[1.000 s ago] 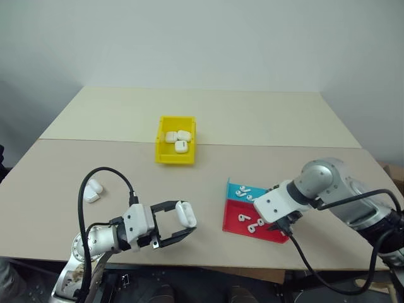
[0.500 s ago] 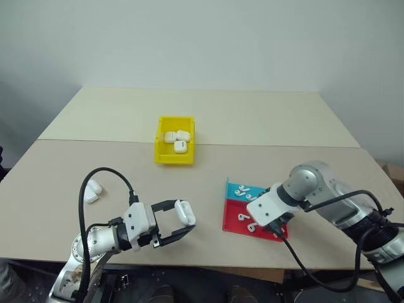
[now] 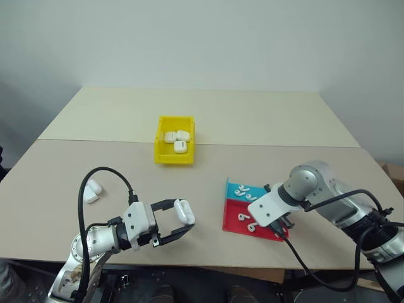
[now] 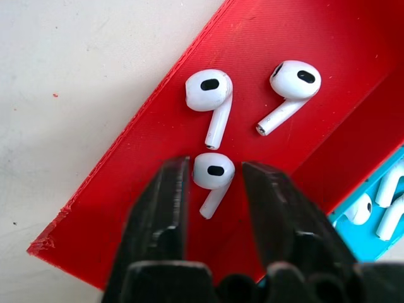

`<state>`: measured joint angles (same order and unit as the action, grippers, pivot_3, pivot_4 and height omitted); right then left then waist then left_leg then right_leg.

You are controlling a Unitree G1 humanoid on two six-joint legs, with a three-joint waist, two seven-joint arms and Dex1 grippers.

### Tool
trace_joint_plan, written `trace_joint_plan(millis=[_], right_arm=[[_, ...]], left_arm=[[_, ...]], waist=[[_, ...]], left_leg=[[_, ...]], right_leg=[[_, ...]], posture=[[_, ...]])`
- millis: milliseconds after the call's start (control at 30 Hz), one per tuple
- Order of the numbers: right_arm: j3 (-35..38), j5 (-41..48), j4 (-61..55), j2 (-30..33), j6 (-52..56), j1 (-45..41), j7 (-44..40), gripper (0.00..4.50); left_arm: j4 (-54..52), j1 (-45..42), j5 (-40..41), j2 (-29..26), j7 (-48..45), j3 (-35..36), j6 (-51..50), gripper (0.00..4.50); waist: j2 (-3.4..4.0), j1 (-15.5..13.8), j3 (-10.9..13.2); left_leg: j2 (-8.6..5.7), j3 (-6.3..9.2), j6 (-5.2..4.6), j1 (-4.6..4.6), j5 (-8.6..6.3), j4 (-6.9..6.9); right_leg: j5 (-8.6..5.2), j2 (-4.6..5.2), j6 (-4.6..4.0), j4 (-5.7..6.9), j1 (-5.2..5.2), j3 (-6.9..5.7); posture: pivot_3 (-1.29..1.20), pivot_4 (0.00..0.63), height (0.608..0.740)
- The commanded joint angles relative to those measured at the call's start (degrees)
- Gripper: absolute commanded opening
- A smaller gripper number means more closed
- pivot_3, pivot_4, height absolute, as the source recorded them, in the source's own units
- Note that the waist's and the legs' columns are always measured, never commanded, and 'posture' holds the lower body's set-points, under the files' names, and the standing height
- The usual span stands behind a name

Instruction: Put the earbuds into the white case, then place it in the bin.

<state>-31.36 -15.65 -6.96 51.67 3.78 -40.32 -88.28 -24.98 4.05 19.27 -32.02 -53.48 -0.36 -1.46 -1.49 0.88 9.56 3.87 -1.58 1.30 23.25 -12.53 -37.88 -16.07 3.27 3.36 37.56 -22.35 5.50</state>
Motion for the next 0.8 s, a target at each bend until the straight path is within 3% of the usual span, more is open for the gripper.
trace_joint_plan(millis=[33, 433, 533, 600, 800], right_arm=[[1.5, -0.11, -0.88, 0.39, -0.96, -1.39, -0.91, 1.8], [1.36, -1.48, 0.37, 0.6, -2.8, -1.48, -0.68, 1.8], [1.37, -1.74, 0.57, 0.65, -3.28, -1.29, -0.62, 1.25], [1.44, -1.98, 0.76, 0.44, -3.52, -1.24, -0.31, 0.66], [1.69, -2.19, 0.36, 0.2, -3.47, -1.14, -0.11, 0.66]], left_arm=[[-1.94, -0.74, 0.66, -0.5, 0.26, -0.36, 0.21, 2.78], [-1.58, -1.03, 0.35, -0.67, 0.86, -0.47, 0.5, 2.78], [-1.55, -0.96, 0.18, -0.69, 0.99, -0.54, 0.58, 2.78], [-1.56, -1.04, 0.25, -0.76, 1.0, -0.57, 0.44, 2.78], [-1.53, -1.2, 0.45, -0.85, 1.08, -0.69, 0.25, 2.78]], waist=[[0.0, -0.01, 0.0], [0.0, -0.01, 0.0], [0.0, 0.0, 0.0], [0.0, 0.0, 0.0], [0.0, 0.0, 0.0]], left_leg=[[0.0, 0.0, 0.0, 0.0, 0.0, 0.0], [0.0, 0.0, 0.0, 0.0, 0.0, 0.01], [0.0, 0.0, 0.0, 0.0, 0.0, 0.01], [0.0, 0.0, 0.0, 0.0, 0.0, 0.01], [0.0, 0.0, 0.0, 0.0, 0.0, 0.02]], right_leg=[[0.0, 0.0, 0.0, 0.0, 0.0, 0.0], [0.0, 0.0, 0.0, -0.02, 0.0, 0.0], [0.0, 0.0, 0.0, -0.02, 0.0, 0.0], [0.0, 0.0, 0.0, -0.02, 0.0, 0.0], [0.0, 0.0, -0.01, -0.02, 0.0, 0.0]], posture=[[0.0, 0.15, 0.74], [0.0, 0.15, 0.74], [0.0, 0.15, 0.74], [0.0, 0.15, 0.74], [0.0, 0.15, 0.74]])
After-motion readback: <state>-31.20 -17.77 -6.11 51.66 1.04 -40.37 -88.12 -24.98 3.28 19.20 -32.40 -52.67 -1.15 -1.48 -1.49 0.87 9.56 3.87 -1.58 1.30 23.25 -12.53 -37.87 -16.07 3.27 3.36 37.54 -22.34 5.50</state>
